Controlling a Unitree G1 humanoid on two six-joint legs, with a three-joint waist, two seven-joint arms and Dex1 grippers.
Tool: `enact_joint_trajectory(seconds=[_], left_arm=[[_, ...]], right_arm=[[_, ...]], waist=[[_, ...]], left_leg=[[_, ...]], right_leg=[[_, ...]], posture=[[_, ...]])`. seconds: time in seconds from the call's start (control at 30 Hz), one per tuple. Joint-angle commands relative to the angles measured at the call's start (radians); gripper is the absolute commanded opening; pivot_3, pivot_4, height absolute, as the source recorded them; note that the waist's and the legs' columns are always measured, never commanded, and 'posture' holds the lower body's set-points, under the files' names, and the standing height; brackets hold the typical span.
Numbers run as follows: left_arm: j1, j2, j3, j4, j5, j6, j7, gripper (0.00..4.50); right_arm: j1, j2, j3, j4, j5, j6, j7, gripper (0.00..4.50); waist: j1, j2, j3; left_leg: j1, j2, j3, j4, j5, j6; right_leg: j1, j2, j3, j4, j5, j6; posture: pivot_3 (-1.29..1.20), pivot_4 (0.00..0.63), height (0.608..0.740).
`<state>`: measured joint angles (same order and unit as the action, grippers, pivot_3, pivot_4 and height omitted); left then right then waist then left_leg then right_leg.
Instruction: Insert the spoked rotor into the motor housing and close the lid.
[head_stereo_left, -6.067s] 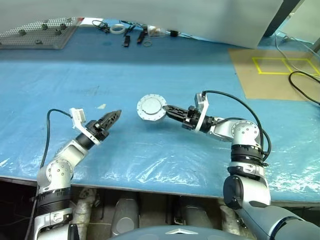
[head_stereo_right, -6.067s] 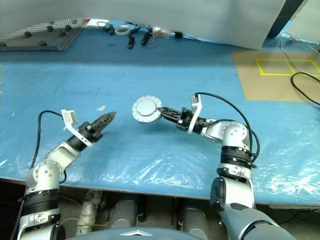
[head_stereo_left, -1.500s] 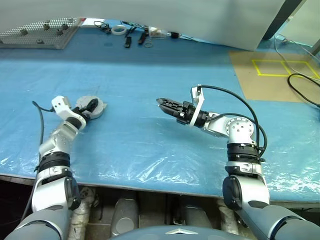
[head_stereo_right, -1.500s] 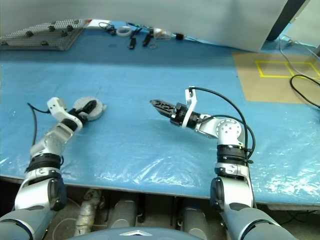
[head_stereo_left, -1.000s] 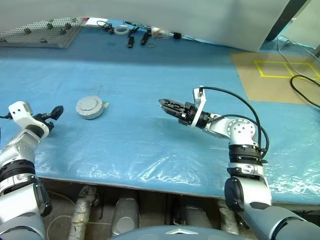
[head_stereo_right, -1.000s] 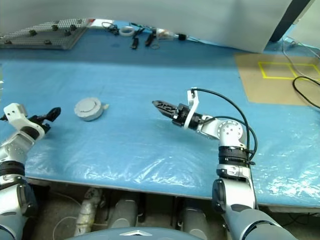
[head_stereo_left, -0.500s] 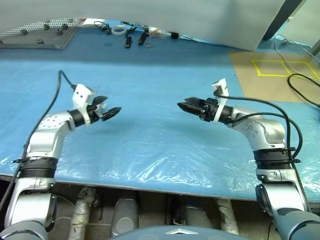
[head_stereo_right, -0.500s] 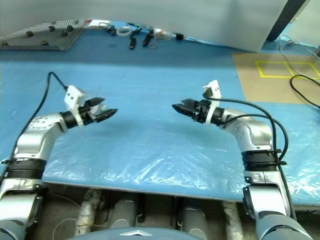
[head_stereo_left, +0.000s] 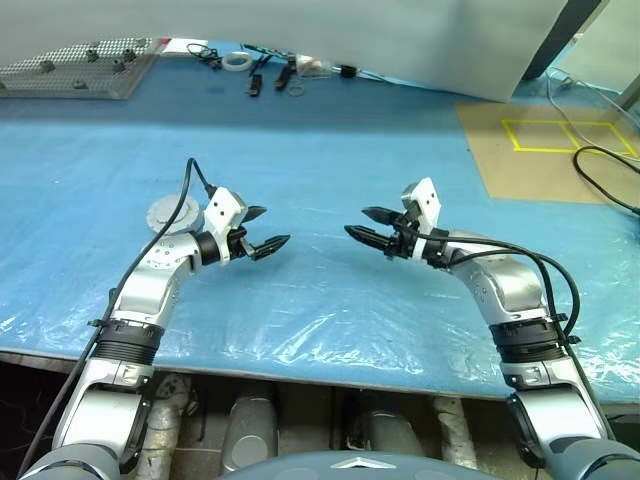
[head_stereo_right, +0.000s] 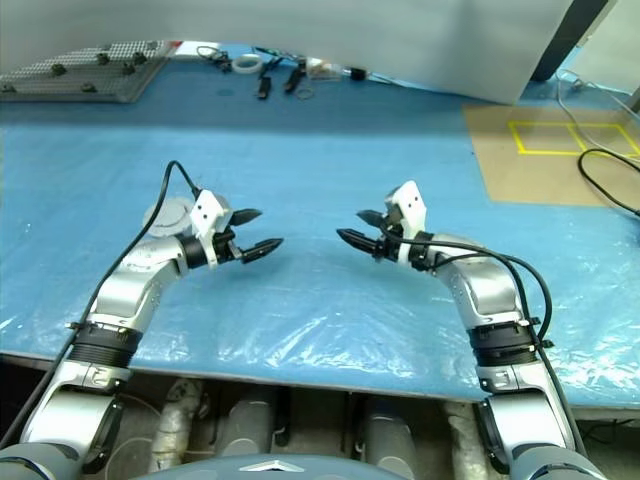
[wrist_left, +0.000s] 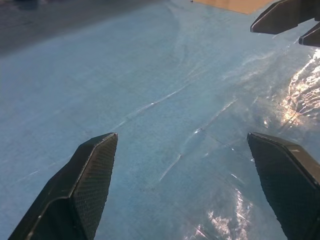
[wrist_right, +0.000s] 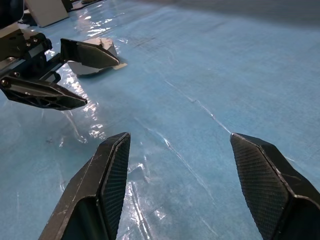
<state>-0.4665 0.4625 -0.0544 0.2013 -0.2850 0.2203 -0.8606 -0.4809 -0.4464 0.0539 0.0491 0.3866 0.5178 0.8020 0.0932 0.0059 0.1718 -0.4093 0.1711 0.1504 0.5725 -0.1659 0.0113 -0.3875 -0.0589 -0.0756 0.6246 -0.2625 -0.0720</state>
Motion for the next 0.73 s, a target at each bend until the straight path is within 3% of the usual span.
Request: enact_joint_trajectory(seconds=[0.03,0.73], left_arm=[[-0.021,0.005,0.024,-0.006,-0.008,-0.016,-0.013,4.38],[0.002,0.03,0.058,-0.003,0.004,-0.027,0.004,4.38]], right_arm=[[-0.01,0.006,-0.009,-0.012,-0.006,-0.025,-0.001,3.34],[-0.036,0.058,0.006,0.011,-0.027,-0.016,0.003,3.34]], waist=[[0.0,0.0,0.0],[0.0,0.0,0.0]], left_leg=[[0.0,0.0,0.0,0.0,0.0,0.0],[0.0,0.0,0.0,0.0,0.0,0.0]], right_leg=[[0.0,0.0,0.0,0.0,0.0,0.0],[0.0,0.0,0.0,0.001,0.0,-0.001]], posture=[[0.0,0.15,0.74],[0.0,0.15,0.74]])
